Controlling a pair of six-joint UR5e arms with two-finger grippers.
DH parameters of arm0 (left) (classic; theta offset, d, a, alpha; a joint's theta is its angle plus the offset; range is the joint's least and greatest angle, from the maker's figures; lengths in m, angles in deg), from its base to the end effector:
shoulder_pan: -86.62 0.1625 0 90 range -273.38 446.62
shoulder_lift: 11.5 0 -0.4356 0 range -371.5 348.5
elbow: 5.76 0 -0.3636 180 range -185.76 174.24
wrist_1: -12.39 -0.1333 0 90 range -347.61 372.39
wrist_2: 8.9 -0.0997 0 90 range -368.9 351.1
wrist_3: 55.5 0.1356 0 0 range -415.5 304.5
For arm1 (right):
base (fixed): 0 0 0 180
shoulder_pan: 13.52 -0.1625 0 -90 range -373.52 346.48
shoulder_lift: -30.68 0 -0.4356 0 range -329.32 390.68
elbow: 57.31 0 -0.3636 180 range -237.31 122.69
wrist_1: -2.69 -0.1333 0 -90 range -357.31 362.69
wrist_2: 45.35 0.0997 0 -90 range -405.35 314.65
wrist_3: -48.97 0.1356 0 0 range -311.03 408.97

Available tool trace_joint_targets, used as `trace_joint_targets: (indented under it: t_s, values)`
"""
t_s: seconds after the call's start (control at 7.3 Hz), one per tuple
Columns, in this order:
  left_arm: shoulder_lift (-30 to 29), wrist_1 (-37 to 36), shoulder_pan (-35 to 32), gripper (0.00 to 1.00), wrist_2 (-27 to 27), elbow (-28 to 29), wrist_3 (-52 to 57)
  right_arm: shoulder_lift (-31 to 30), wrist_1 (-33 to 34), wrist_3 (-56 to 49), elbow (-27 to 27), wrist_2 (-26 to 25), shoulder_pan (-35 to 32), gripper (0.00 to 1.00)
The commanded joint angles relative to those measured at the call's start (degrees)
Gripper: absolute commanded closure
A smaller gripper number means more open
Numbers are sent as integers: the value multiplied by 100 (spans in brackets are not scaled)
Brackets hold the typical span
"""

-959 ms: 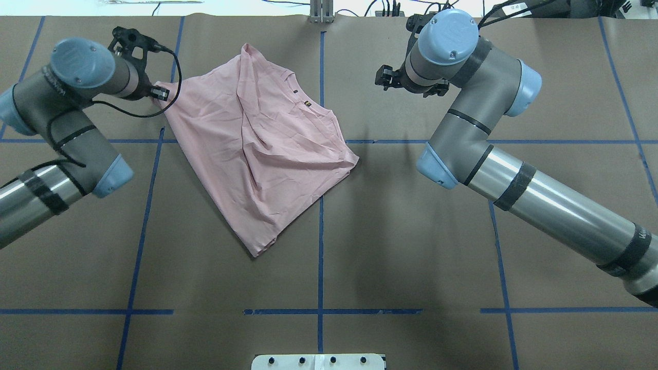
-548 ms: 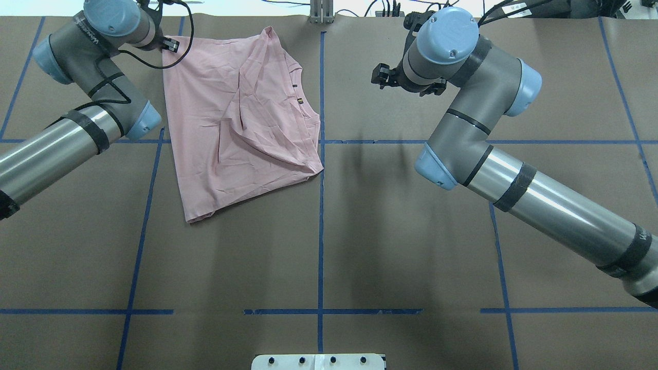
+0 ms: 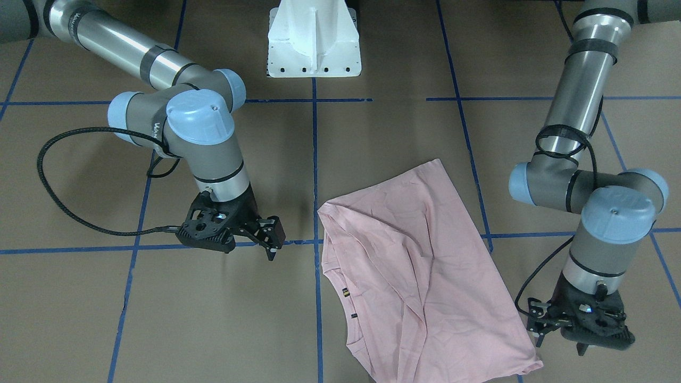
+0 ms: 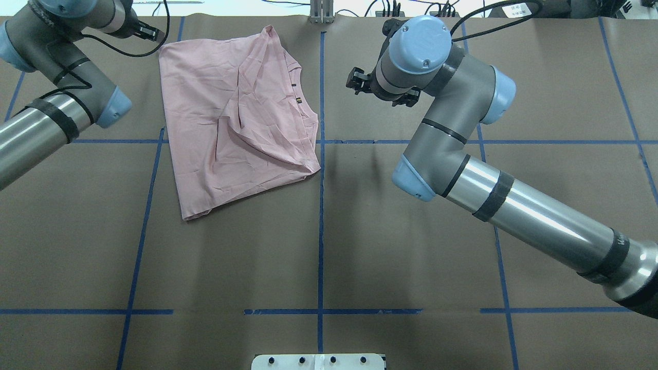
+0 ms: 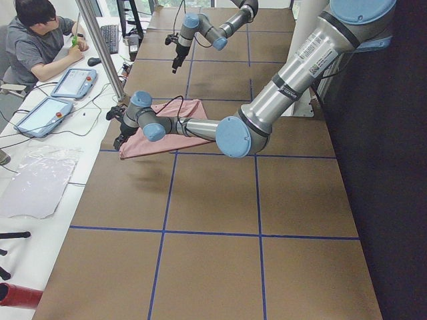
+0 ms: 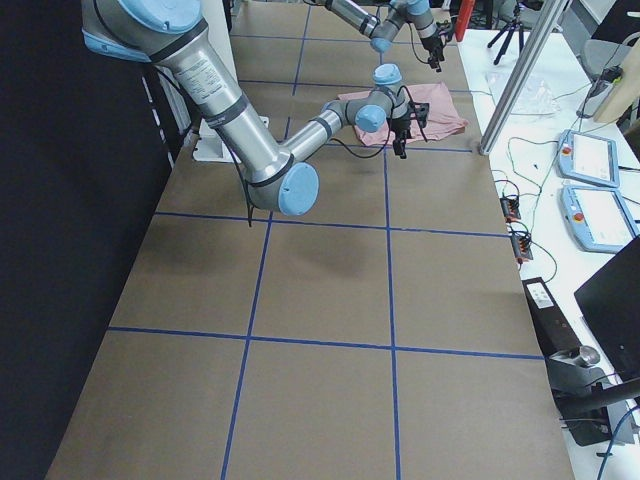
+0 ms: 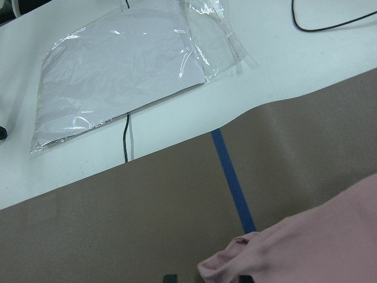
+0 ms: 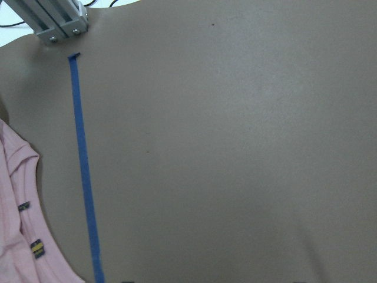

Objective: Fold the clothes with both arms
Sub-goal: 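Reach the right gripper to the shirt's collar edge and grasp it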

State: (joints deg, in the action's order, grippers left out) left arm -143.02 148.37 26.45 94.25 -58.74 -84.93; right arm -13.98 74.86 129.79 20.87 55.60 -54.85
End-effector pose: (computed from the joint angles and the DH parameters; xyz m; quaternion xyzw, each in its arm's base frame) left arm 0.3173 -0.7593 0.4672 0.3170 0.2995 0.0520 0.8984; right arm -0.5141 -0.5953 0.2732 0.1062 -0.4268 0.2087 0.8735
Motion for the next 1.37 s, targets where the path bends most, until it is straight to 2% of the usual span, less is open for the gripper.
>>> trace_joint_targets:
  t_s: [0.0,0.41,0.55,0.69,0.82,1.23]
  values:
    - [416,-88,-56,0,153,-712,8,343,8,522,-197,-49,387,33]
    - [416,-89,-47,0,161,-731,8,608,-1,-109,-427,-313,950,34]
    - [416,-89,-47,0,153,-731,8,669,-36,-119,-470,-357,1055,44]
    - [416,-80,-47,0,153,-731,8,696,-506,-111,-593,-383,1065,49]
    - [416,-80,-47,0,153,-731,8,696,-1094,-111,-803,-392,1057,49]
    - [486,-71,-38,0,153,-792,-19,696,-1205,-566,-998,-305,1039,53]
